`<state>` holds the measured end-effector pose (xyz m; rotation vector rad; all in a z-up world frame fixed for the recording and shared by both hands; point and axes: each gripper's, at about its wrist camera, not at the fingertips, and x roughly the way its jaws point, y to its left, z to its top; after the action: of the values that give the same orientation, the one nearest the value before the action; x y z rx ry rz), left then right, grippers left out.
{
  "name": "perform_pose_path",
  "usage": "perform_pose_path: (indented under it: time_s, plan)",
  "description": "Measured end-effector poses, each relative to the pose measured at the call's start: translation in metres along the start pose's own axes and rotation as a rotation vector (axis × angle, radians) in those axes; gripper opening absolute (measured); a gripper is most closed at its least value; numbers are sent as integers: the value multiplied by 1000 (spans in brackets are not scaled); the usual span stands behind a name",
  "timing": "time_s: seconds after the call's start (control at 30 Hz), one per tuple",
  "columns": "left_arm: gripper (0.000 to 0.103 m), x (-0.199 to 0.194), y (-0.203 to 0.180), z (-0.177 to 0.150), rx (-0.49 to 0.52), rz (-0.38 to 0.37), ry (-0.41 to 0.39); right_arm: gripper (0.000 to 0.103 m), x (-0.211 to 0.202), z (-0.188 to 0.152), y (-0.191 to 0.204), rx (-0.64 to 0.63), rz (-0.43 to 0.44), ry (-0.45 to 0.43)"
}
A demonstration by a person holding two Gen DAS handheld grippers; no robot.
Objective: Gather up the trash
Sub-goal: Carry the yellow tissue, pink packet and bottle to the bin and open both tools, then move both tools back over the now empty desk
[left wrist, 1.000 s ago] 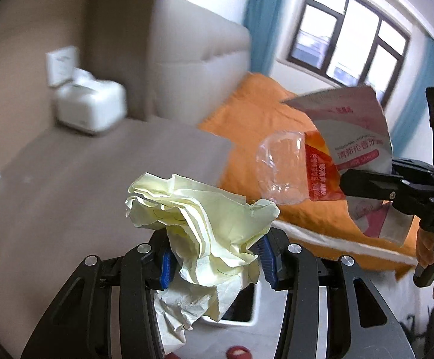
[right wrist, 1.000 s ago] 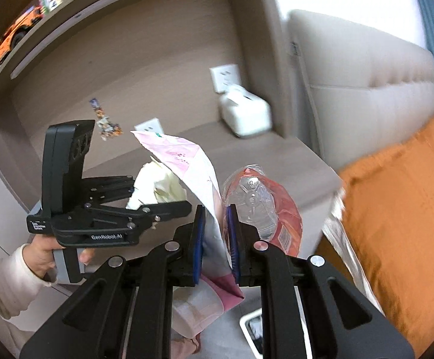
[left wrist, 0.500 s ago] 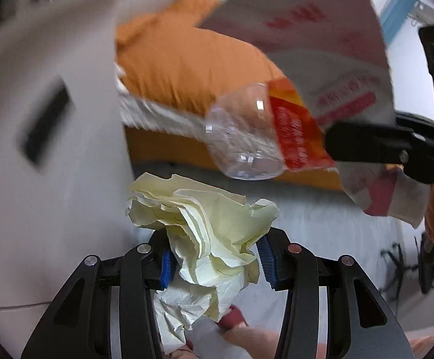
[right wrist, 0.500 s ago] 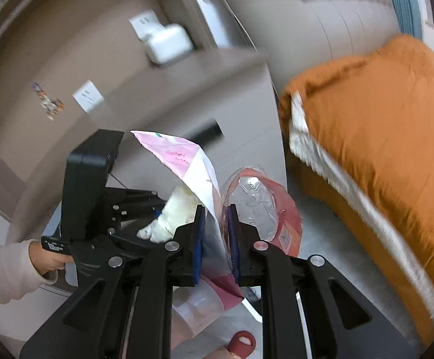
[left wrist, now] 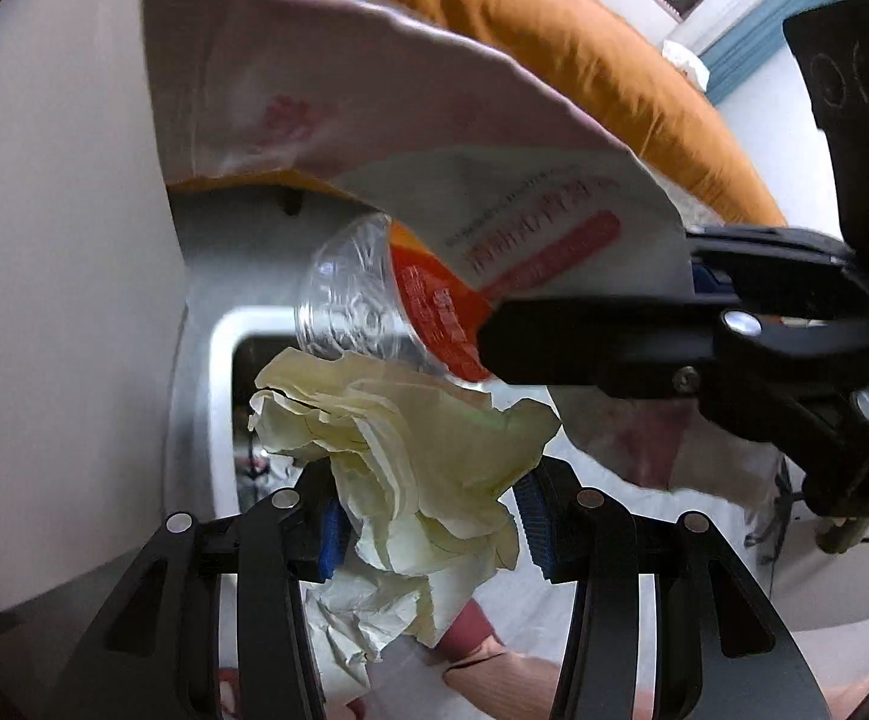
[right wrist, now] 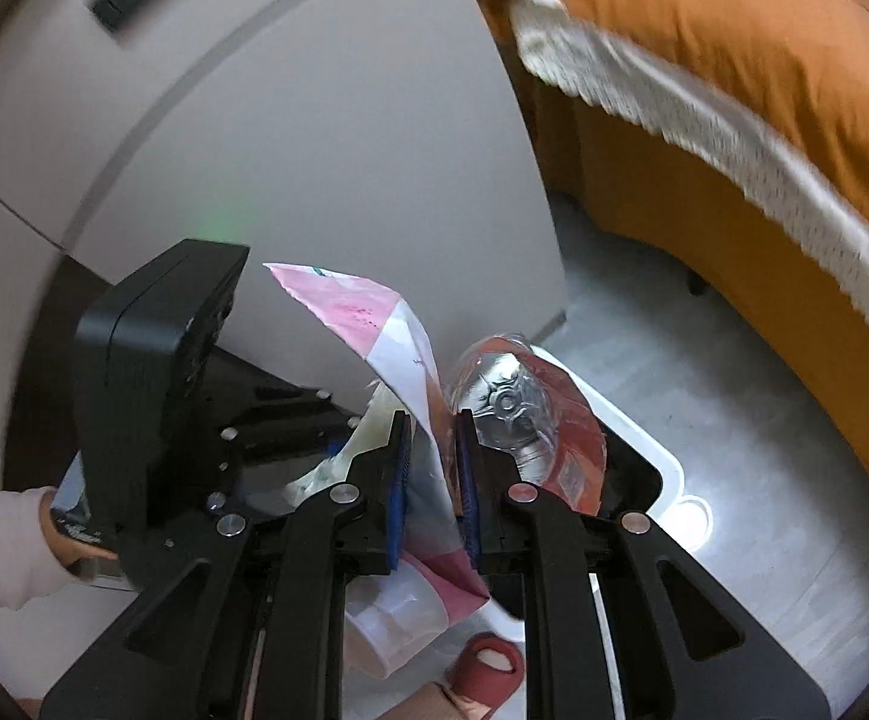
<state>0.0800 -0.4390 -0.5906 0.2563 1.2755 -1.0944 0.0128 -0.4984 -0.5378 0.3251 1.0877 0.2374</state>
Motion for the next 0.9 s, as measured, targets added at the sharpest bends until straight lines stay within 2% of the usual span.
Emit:
perform_pose_path:
  time_s: [0.03,0.07,0.1,0.13,0.17,0.3,0.43,0.63,0.73,0.9]
  plan:
    - [70,6,5,-2,-1,3,6,20,11,-4,-2,-10,-7,30]
    - [89,16,10,-5,-8,20,26,49,21,-7,-4,-21,-19,54]
    - [99,26,11,-10,-13,38,35,78,31,-10,-6,-20,-35,75]
    - [98,34,16,-15,-21,32,46,95,37,-14,-9,-14,-41,72]
    - [98,41,16,-19,-27,32,57,99,44,-16,-12,-10,-36,89]
    - [98,43,16,-25,-5,40,85,99,54,-20,-20,-9,-67,104]
    - [98,33,12,-17,0,59,79,99,33,-14,-19,10,-95,70]
    - [98,-13,12,-16,-32,74,29,99,-12,3,-9,31,-102,20]
    - [98,-38,0,-9,-29,83,9,99,-39,12,-4,59,-83,-2]
    - [98,-97,-24,5,-28,87,-51,99,-92,30,18,50,-100,-54]
